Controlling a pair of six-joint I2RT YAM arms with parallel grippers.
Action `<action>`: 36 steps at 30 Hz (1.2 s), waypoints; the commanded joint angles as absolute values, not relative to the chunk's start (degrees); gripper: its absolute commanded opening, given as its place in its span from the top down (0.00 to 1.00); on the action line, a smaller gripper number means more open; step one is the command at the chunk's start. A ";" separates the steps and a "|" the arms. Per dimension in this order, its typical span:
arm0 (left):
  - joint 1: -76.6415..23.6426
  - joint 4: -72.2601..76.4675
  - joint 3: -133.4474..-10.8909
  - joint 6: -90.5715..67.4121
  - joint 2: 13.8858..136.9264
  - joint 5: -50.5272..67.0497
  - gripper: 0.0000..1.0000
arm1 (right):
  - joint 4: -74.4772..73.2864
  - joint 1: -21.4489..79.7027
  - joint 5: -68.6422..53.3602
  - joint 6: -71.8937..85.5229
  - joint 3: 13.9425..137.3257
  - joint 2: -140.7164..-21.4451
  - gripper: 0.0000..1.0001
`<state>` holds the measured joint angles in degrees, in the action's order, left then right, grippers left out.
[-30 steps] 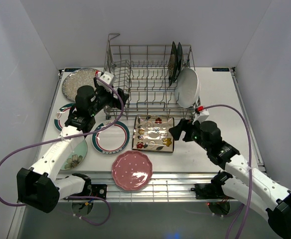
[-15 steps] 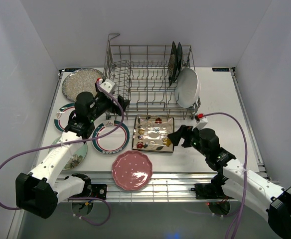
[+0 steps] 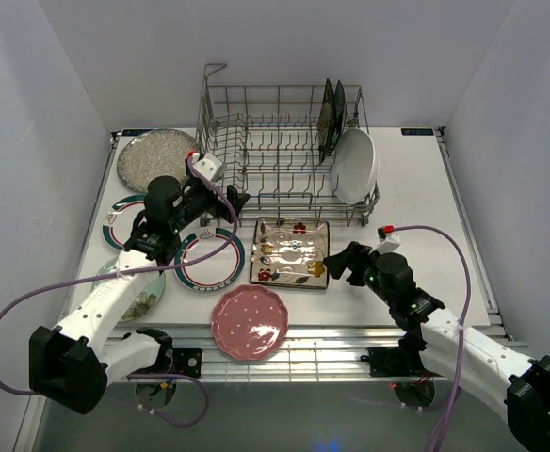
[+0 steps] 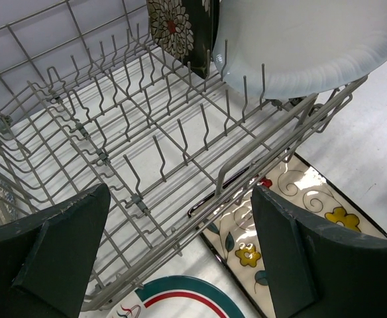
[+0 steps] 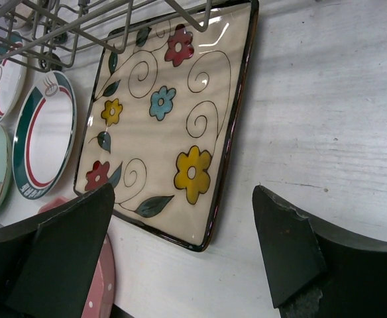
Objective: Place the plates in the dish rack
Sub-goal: Pick up the plate at the center of the board.
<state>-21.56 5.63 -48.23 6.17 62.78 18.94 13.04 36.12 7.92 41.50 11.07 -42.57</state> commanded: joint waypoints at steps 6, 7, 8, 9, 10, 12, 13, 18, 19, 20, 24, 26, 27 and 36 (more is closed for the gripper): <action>-23.81 6.50 -47.46 7.29 62.14 18.29 0.02 | 22.94 35.86 6.69 40.96 9.05 -46.65 0.10; -23.99 6.59 -47.37 7.38 62.31 18.11 0.02 | 23.29 35.86 6.33 41.04 9.14 -47.54 0.10; -24.17 6.68 -47.37 7.56 62.40 17.93 0.02 | 24.07 35.77 5.46 41.04 9.14 -48.51 0.09; -24.52 6.68 -47.29 7.65 62.49 17.58 0.02 | 25.21 35.77 4.93 41.04 9.05 -50.08 0.08; -24.70 6.68 -47.20 7.73 62.49 17.40 0.02 | 27.49 35.68 4.49 41.22 8.70 -50.79 0.07; -24.96 6.85 -47.11 8.00 62.32 16.88 0.02 | 28.73 35.60 4.39 41.92 8.70 -52.90 0.03; -25.05 7.03 -46.94 8.00 62.23 16.61 0.02 | 29.70 35.60 4.57 42.71 8.61 -53.52 0.03; -25.84 7.12 -46.58 8.52 62.05 15.82 0.02 | 33.31 34.98 5.45 45.44 7.38 -55.54 0.04; -25.84 7.21 -46.58 8.61 61.96 15.73 0.02 | 33.75 34.89 5.54 45.79 7.12 -55.55 0.04; -25.84 7.21 -46.50 8.61 61.88 15.65 0.02 | 34.62 34.89 5.62 46.31 6.60 -55.55 0.04; -26.28 7.21 -46.50 8.70 62.05 15.38 0.02 | 37.52 33.93 4.31 46.41 5.89 -56.94 0.04; -26.37 7.21 -46.50 8.88 62.05 15.12 0.02 | 38.14 33.66 3.43 46.32 6.24 -58.35 0.04; -26.45 7.21 -46.58 8.79 62.05 15.03 0.02 | 39.54 33.58 2.99 46.14 6.24 -59.84 0.04; -26.63 7.12 -46.50 9.05 61.87 14.41 0.02 | 51.75 31.38 -5.00 47.46 5.36 -71.43 0.03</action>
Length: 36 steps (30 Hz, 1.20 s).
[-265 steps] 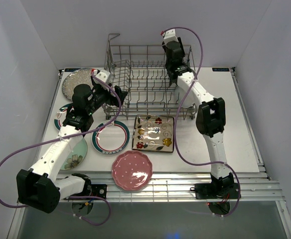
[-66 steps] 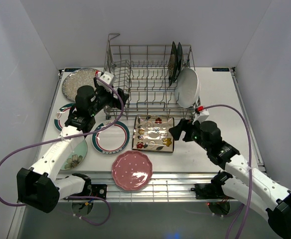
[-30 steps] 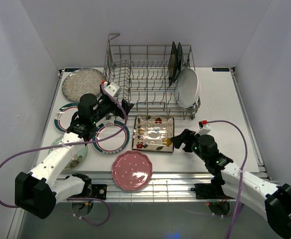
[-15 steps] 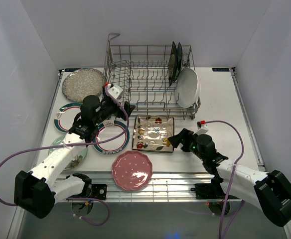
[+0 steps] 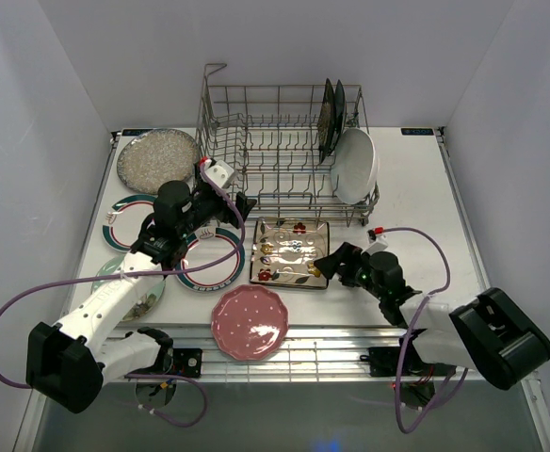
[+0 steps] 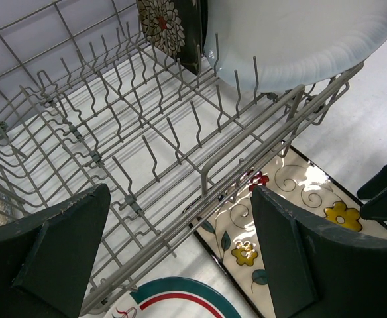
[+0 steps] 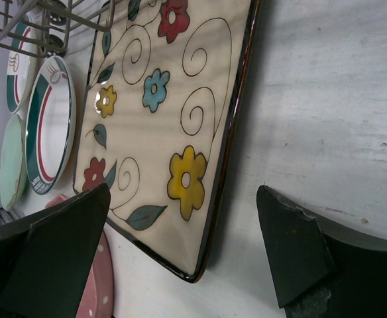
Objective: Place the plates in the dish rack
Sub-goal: Pick up the plate at the center of the board.
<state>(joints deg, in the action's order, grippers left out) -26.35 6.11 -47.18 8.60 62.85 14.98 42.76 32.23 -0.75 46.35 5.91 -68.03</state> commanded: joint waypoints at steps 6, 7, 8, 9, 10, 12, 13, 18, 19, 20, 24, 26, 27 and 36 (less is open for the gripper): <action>-26.81 7.03 -46.58 9.05 61.79 14.06 0.02 | 62.83 30.67 -10.28 49.39 5.62 -80.75 0.05; -26.81 7.03 -46.67 9.14 61.70 13.98 0.02 | 63.97 30.67 -10.89 49.57 5.89 -81.99 0.05; -26.81 6.94 -46.67 9.14 61.79 13.97 0.02 | 66.42 30.76 -12.12 50.09 6.24 -83.13 0.06; -26.89 6.94 -46.76 9.14 61.70 13.89 0.02 | 67.49 30.67 -12.65 50.36 6.50 -85.41 0.06; -26.89 6.86 -46.76 9.14 61.70 13.71 0.02 | 68.54 30.67 -13.18 50.54 6.76 -86.47 0.07; -26.89 6.86 -46.67 9.23 61.35 13.62 0.02 | 71.80 30.67 -14.50 51.58 7.03 -89.45 0.09; -26.89 6.86 -46.67 9.14 61.35 13.62 0.02 | 72.85 30.67 -14.68 52.03 6.94 -90.17 0.09; -26.98 6.68 -46.76 9.14 61.09 13.62 0.02 | 76.38 30.67 -13.71 53.00 5.54 -91.58 0.13; -26.98 6.68 -46.67 9.14 61.00 13.71 0.02 | 75.85 30.76 -13.54 52.82 5.45 -91.41 0.14; -26.98 6.68 -46.76 9.23 61.08 13.71 0.02 | 75.33 30.67 -13.27 52.74 5.62 -91.23 0.18; -26.98 6.59 -46.85 9.14 61.08 13.62 0.02 | 74.36 30.67 -13.01 52.47 5.45 -90.53 0.40; -26.98 6.59 -46.76 9.14 61.00 13.54 0.02 | 73.74 30.67 -12.40 52.21 5.01 -89.39 0.44; -27.07 6.59 -46.84 9.23 60.91 13.62 0.02 | 73.39 30.67 -12.13 52.12 4.84 -88.95 0.47; -27.07 6.50 -46.93 9.32 60.82 13.54 0.02 | 65.84 30.67 -8.62 50.63 3.60 -81.39 0.65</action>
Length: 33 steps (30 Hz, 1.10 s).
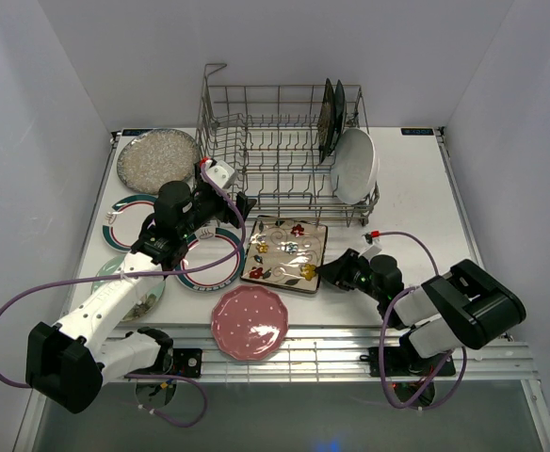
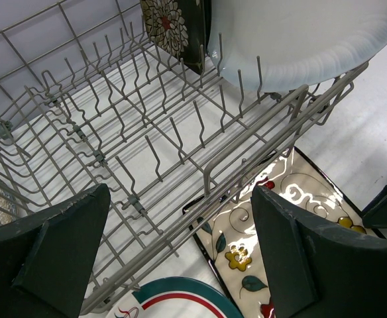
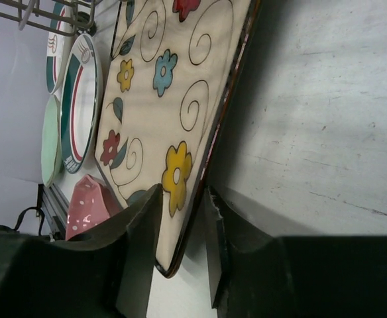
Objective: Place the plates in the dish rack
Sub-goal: Pick up the plate at the center of the board.
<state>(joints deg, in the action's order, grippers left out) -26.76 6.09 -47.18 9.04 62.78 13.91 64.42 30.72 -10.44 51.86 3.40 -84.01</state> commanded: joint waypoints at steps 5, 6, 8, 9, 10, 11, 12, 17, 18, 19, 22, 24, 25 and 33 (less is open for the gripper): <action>-27.07 6.50 -46.85 9.23 60.73 13.45 0.02 | 64.51 30.67 -7.74 50.19 3.78 -81.12 0.53; -27.07 6.50 -46.85 9.32 60.73 13.45 0.02 | 64.42 30.67 -7.73 50.19 3.95 -81.38 0.52; -27.07 6.50 -46.85 9.23 60.73 13.53 0.02 | 64.69 30.67 -7.82 50.18 4.13 -82.43 0.45; -27.07 6.50 -46.85 9.32 60.73 13.45 0.02 | 65.21 30.76 -7.91 50.19 4.13 -82.79 0.42; -27.07 6.42 -46.85 9.32 60.91 13.53 0.02 | 65.65 30.67 -8.08 50.36 4.13 -83.14 0.39; -27.07 6.42 -46.85 9.32 60.82 13.45 0.02 | 66.09 30.76 -8.09 50.36 4.04 -83.84 0.38; -27.07 6.42 -46.93 9.32 60.91 13.62 0.02 | 66.53 30.67 -8.09 50.36 3.96 -84.20 0.37; -27.07 6.42 -46.93 9.32 60.82 13.45 0.02 | 69.95 30.67 -8.26 50.36 3.52 -86.48 0.31; -27.07 6.42 -46.93 9.23 60.91 13.45 0.02 | 70.83 30.67 -8.35 50.45 3.52 -86.92 0.29; -27.07 6.42 -46.93 9.23 61.00 13.45 0.02 | 71.62 30.76 -8.70 50.54 3.43 -87.97 0.24; -27.07 6.42 -46.93 9.23 61.08 13.45 0.02 | 74.35 30.67 -9.66 50.62 3.51 -90.08 0.05; -27.07 6.42 -47.02 9.32 61.17 13.54 0.02 | 74.88 30.67 -9.93 50.89 4.04 -91.05 0.05; -27.16 6.42 -46.93 9.40 61.26 13.54 0.02 | 74.97 30.67 -10.11 50.89 4.30 -91.84 0.09; -27.16 6.42 -46.93 9.40 61.17 13.45 0.02 | 77.08 30.67 -11.16 51.59 5.45 -94.66 0.02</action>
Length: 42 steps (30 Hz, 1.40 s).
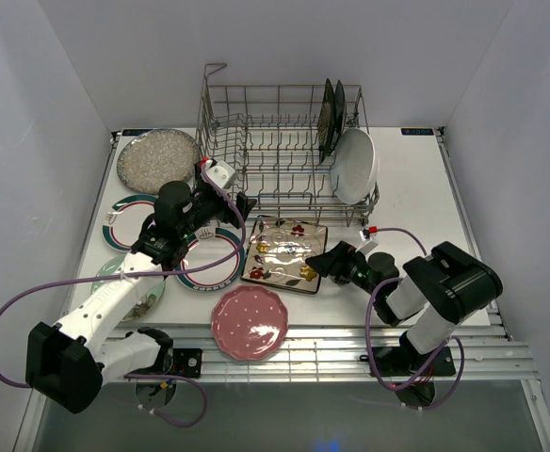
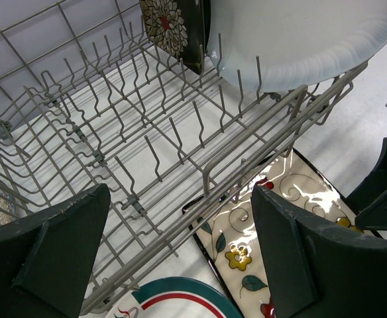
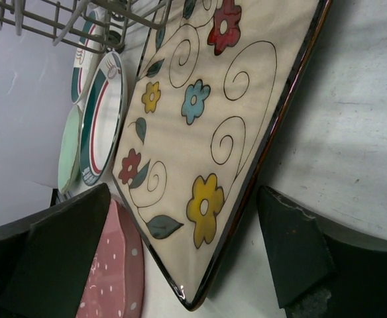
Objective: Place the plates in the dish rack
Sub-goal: Pick up the plate at the center of the board.
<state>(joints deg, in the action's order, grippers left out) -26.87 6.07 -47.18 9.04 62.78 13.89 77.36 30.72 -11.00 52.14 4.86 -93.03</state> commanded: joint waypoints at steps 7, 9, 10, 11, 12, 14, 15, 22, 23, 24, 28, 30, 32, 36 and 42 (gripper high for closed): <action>-27.25 6.42 -47.02 9.49 61.08 13.45 0.02 | 78.22 30.67 -11.87 52.38 6.94 -97.81 0.25; -27.25 6.42 -47.02 9.58 61.17 13.36 0.02 | 79.36 30.67 -11.69 53.00 6.94 -98.78 0.29; -27.25 6.42 -46.93 9.67 61.17 13.27 0.02 | 80.24 30.76 -11.60 53.26 6.77 -99.92 0.30; -27.25 6.42 -46.93 9.58 61.35 13.18 0.02 | 81.98 30.67 -11.60 53.78 6.59 -100.45 0.30; -27.25 6.42 -46.93 9.67 61.61 13.10 0.02 | 82.87 30.67 -11.69 54.05 6.59 -101.07 0.31; -27.33 6.42 -47.02 9.67 61.61 13.18 0.02 | 84.54 30.67 -12.48 54.40 6.85 -102.65 0.34; -27.33 6.42 -46.93 9.58 61.61 13.18 0.02 | 84.99 30.67 -12.65 54.75 7.03 -103.18 0.35; -27.42 6.42 -46.93 9.76 61.52 12.92 0.02 | 87.19 30.67 -12.83 55.46 6.77 -105.03 0.62; -27.51 6.42 -47.02 9.84 61.52 12.92 0.02 | 87.19 30.76 -12.57 55.46 6.68 -104.94 0.66; -27.51 6.42 -47.02 9.76 61.52 12.83 0.02 | 87.10 30.67 -12.31 55.46 6.33 -104.68 0.68; -27.51 6.42 -47.02 9.76 61.43 12.83 0.02 | 85.88 30.67 -10.81 55.55 5.45 -102.75 0.88; -27.51 6.42 -46.93 9.84 61.26 12.74 0.02 | 85.43 30.76 -10.29 55.46 5.01 -101.87 0.92; -27.51 6.42 -47.02 9.84 61.26 12.74 0.02 | 85.43 30.67 -9.41 55.72 4.22 -100.64 0.92; -27.51 6.42 -47.02 9.84 61.17 12.66 0.02 | 85.60 30.67 -7.21 56.34 2.55 -98.01 0.92; -27.51 6.42 -46.93 9.93 60.82 12.57 0.02 | 85.69 30.59 -4.93 57.22 0.35 -94.76 0.92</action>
<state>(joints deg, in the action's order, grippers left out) -27.24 6.07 -47.18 9.65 62.78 12.82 76.88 30.50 -8.95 60.53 3.46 -96.90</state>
